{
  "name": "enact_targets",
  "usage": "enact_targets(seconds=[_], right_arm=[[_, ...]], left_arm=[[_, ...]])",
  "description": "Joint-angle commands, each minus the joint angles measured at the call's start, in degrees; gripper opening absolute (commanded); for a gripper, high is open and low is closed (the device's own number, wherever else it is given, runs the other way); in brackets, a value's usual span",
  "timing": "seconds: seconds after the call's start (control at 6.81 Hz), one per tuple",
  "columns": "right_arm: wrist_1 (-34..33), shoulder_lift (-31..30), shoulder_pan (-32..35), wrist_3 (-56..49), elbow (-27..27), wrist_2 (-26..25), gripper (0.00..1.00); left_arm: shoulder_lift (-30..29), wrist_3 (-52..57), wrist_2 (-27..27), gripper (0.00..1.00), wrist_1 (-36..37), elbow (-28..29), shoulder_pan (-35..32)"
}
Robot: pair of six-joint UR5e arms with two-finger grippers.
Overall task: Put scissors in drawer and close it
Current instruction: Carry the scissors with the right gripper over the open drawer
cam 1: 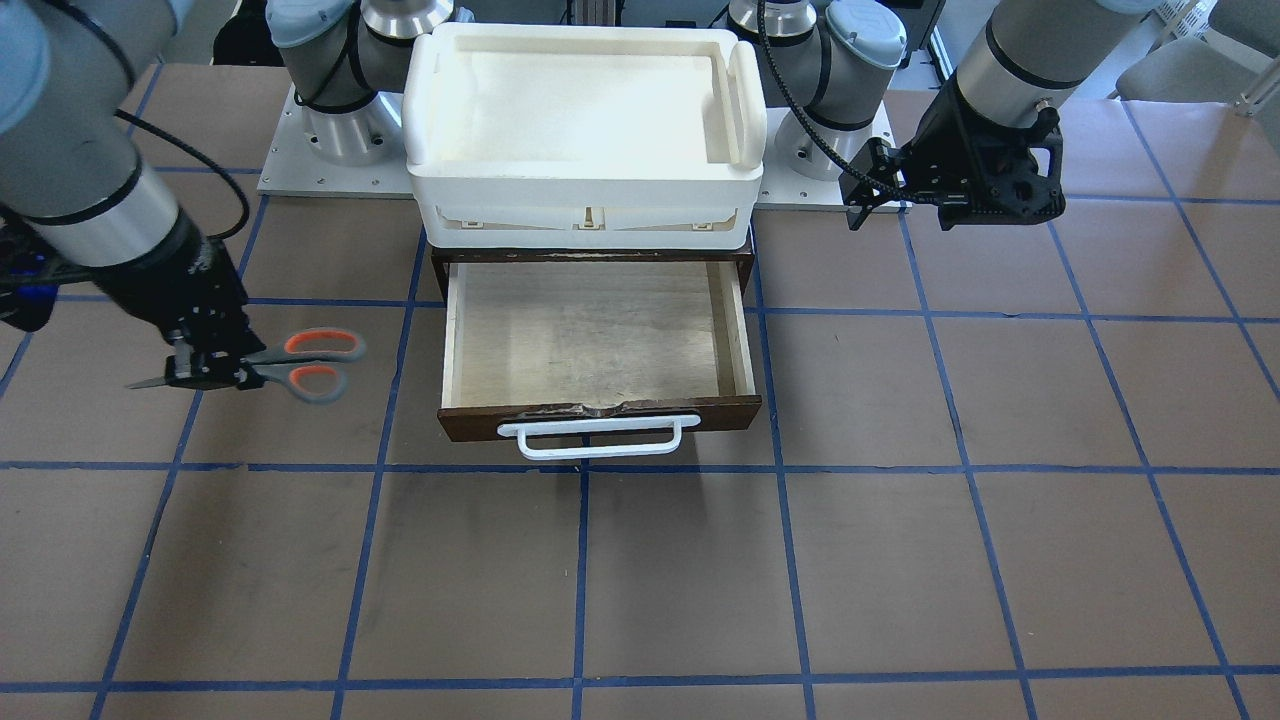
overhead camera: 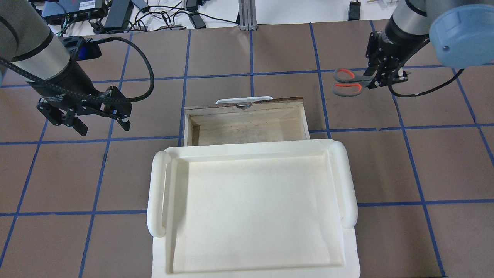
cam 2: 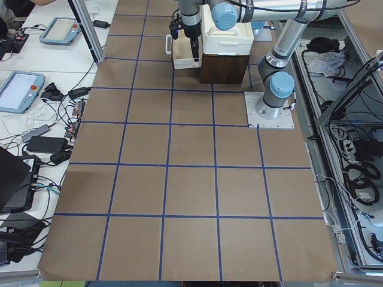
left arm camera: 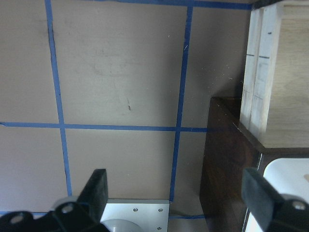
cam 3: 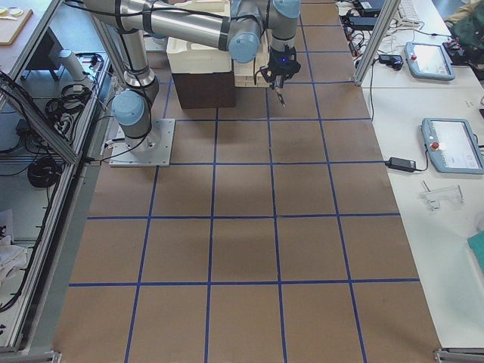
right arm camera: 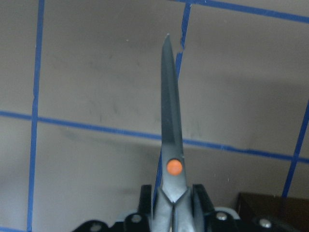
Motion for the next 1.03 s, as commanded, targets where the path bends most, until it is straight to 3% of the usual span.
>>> enact_targets(seconds=[0.0, 0.44, 0.88], right_arm=[[-2.7, 0.5, 12.4, 14.7, -0.2, 0.1, 0.0], [-8.2, 4.6, 23.2, 28.9, -0.2, 0.0, 0.0], [-11.3, 8.3, 26.8, 34.5, -0.1, -0.1, 0.0]], left_arm=[[0.5, -0.1, 0.1, 1.0, 0.0, 0.3, 0.4], [1.0, -0.1, 0.5, 1.0, -0.5, 0.3, 0.0], [0.1, -0.1, 0.3, 1.0, -0.4, 0.2, 0.0]])
